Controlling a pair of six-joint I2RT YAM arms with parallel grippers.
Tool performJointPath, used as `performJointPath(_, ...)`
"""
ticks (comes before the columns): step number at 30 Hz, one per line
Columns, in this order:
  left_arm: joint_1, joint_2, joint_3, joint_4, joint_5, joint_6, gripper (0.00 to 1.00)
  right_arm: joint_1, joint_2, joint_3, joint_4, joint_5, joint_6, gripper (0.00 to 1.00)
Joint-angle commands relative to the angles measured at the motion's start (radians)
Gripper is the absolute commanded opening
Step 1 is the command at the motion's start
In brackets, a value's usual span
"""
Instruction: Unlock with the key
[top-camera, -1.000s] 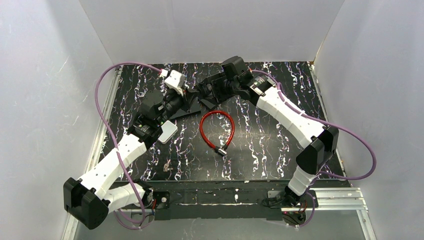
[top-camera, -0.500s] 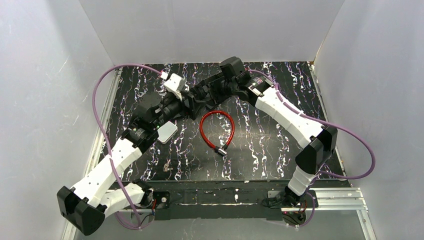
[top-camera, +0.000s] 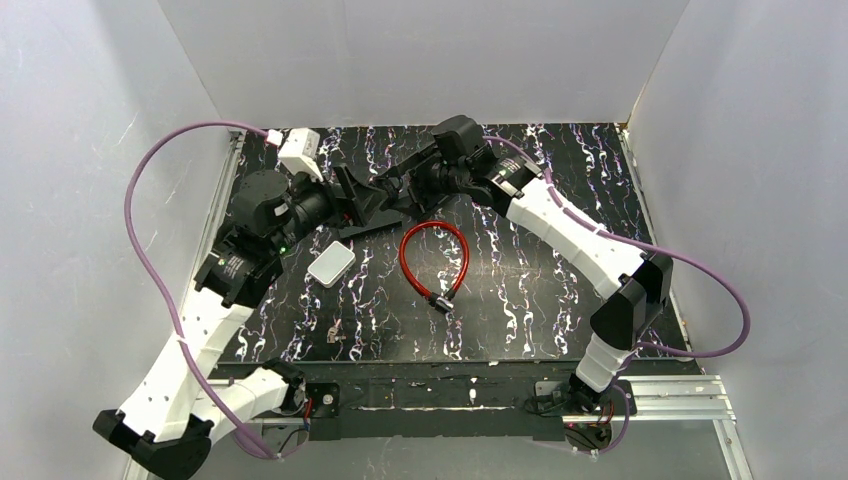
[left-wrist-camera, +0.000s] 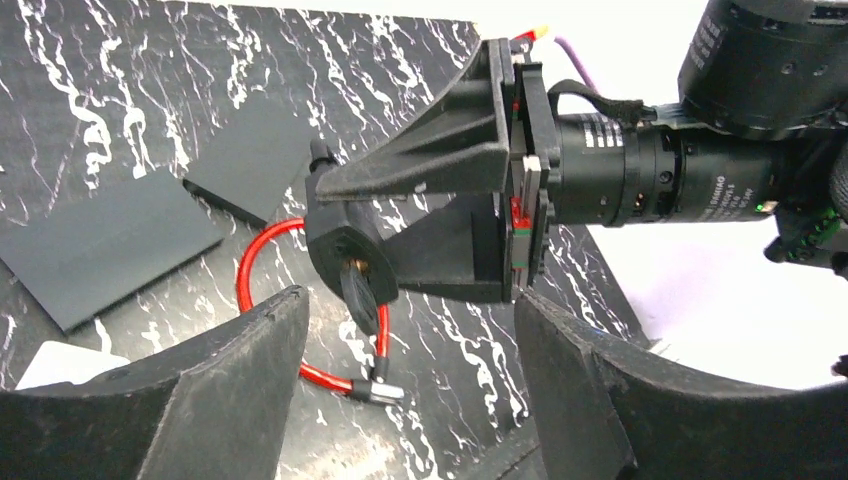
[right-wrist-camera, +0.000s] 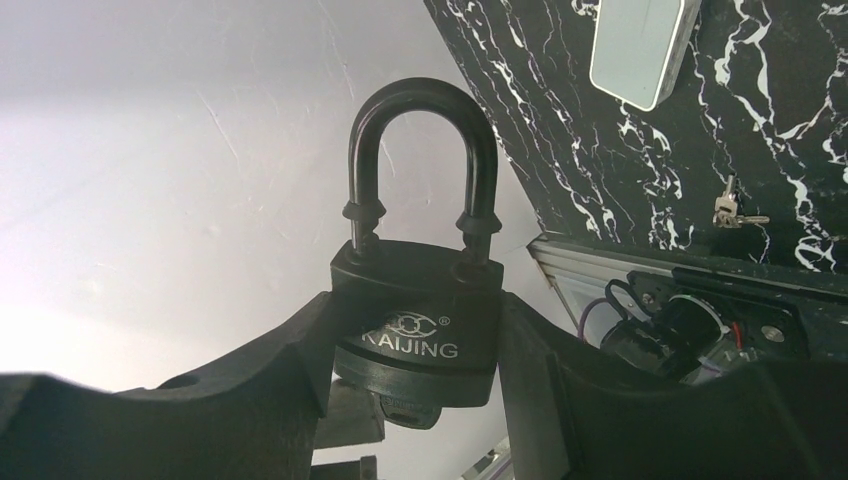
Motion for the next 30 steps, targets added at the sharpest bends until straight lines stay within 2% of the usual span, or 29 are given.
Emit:
performJointPath(1,0.017,0.001,0.073,-0.206,0.058,-0.056,0.74,-0.012,-0.07,0.038,0.098,0.001,-0.043,0.01)
performJointPath(5,0.032,0.049,0.178,-0.341,0.038,-0.059,0.74,-0.013,-0.063,0.066,0.077,0.005,-0.093,0.01)
performJointPath(17,0.044,0.242,0.412,-0.461,0.099,-0.066,0.69,-0.014,-0.071,0.107,0.084,-0.025,-0.273,0.01)
performJointPath(22,0.046,0.245,0.406,-0.451,0.097,-0.059,0.67,-0.014,-0.095,0.106,0.077,-0.016,-0.331,0.01)
performJointPath(26,0.046,0.263,0.403,-0.461,0.103,-0.051,0.61,-0.014,-0.104,0.099,0.092,-0.035,-0.337,0.01)
performJointPath(30,0.046,0.267,0.384,-0.437,0.091,-0.061,0.61,-0.014,-0.11,0.092,0.123,-0.059,-0.338,0.01)
